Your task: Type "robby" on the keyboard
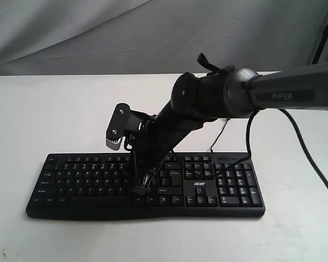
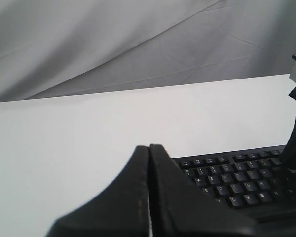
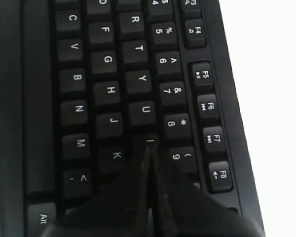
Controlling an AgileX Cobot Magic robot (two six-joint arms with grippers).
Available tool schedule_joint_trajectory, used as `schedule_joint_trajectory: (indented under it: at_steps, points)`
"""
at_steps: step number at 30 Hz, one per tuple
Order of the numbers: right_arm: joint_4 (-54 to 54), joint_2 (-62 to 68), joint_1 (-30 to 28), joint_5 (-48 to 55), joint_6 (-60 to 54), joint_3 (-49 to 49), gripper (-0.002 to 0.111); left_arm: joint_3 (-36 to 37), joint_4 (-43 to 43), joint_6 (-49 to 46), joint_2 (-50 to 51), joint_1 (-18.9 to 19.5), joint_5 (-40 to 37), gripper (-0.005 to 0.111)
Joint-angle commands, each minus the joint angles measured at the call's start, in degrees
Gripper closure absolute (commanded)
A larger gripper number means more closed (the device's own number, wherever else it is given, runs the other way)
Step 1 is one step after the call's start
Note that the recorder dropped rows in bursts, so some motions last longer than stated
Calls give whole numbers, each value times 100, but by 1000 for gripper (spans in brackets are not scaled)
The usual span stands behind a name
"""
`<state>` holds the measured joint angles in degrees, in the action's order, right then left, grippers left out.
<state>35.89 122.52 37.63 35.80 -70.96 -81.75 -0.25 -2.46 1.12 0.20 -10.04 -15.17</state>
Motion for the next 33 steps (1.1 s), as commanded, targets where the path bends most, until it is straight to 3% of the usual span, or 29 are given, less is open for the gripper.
schedule_joint_trajectory:
  at_steps: [1,33]
  points:
    - [53,-9,-20,34,-102,22,108,25,-27,16,-20,-32,33,107]
    - [4,125,-20,-108,-195,27,108,25,-27,16,-20,-32,33,107]
